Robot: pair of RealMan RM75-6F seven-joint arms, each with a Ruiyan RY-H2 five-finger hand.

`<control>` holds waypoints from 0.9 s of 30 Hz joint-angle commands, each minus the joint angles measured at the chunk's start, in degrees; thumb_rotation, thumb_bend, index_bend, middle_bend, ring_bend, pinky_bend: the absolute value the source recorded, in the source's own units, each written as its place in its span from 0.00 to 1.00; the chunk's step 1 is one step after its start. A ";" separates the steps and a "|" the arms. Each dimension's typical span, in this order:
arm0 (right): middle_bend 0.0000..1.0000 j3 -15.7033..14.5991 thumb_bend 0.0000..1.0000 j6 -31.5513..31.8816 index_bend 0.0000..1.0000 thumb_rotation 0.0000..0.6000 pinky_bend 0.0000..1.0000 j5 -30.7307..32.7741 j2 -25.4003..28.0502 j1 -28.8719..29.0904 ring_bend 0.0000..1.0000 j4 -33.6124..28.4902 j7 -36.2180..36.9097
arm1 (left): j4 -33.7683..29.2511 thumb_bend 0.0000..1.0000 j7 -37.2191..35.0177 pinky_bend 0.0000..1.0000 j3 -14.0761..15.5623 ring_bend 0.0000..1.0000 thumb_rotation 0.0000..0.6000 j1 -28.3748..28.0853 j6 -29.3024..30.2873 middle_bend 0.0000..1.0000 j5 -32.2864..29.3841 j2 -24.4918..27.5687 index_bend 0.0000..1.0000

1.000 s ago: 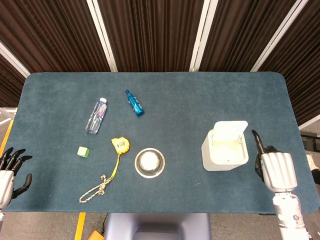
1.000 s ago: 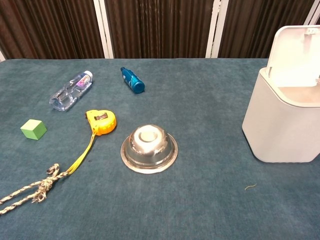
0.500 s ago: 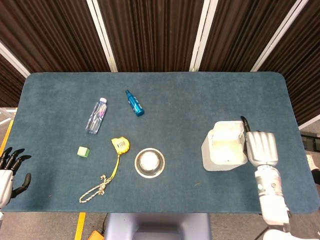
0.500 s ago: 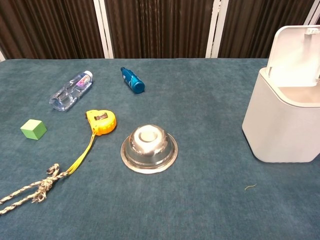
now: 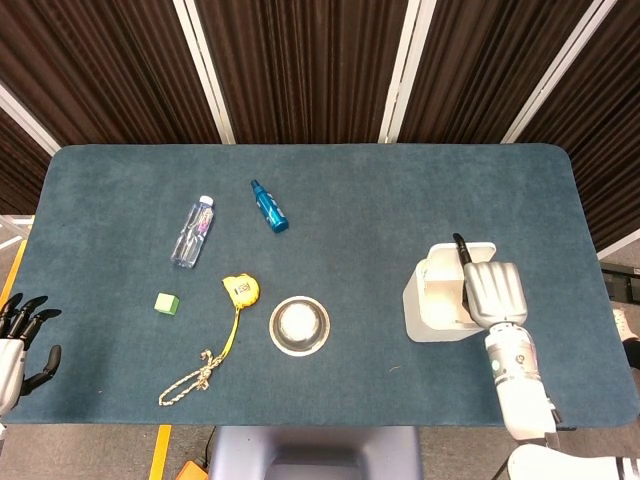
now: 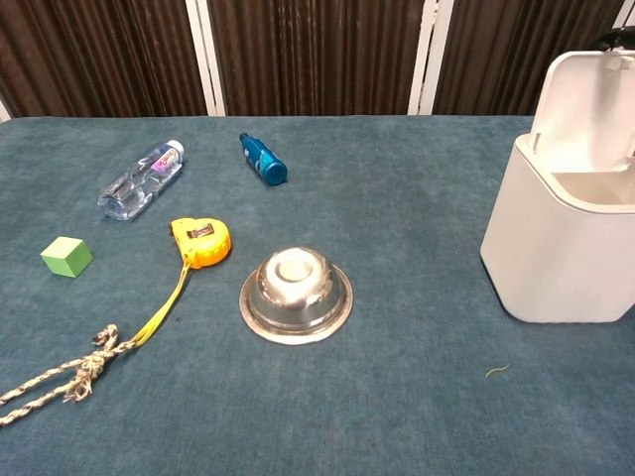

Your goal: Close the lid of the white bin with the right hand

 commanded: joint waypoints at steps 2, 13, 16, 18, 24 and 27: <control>0.75 -2.56 0.94 0.17 0.28 1.00 0.93 -0.10 1.55 0.08 0.65 -2.06 0.46 | 0.04 0.46 0.07 0.21 0.01 0.05 1.00 -0.03 -0.01 0.15 0.10 -0.07 0.28; 0.75 -11.09 0.94 -0.98 0.30 1.00 0.93 -10.77 4.53 -2.66 0.65 -5.06 4.13 | 0.10 0.46 -0.01 0.21 -0.07 0.05 1.00 -0.06 0.06 0.15 0.17 -0.13 0.28; 0.75 -13.88 0.94 -1.54 0.30 1.00 0.93 -14.98 4.92 -3.87 0.65 -5.06 5.13 | 0.09 0.46 -0.16 0.21 -0.18 0.05 1.00 0.07 0.35 0.15 0.09 -0.10 0.28; 0.75 -15.67 0.94 -2.10 0.30 1.00 0.94 -17.43 5.28 -4.58 0.65 -5.06 5.66 | 0.14 0.46 -0.24 0.21 -0.29 0.05 1.00 0.13 0.55 0.15 0.02 -0.10 0.28; 0.75 -18.73 0.94 -3.81 0.30 1.00 0.94 -21.19 6.03 -5.72 0.65 -4.44 7.28 | 0.27 0.46 -0.57 0.21 -0.56 0.05 1.00 0.21 0.79 0.15 -0.25 -0.08 0.28; 0.75 -19.31 0.94 -4.50 0.30 1.00 0.94 -21.77 6.34 -5.97 0.65 -3.81 8.33 | 0.32 0.46 -0.70 0.21 -0.57 0.05 1.00 0.29 1.02 0.15 -0.11 -0.10 0.28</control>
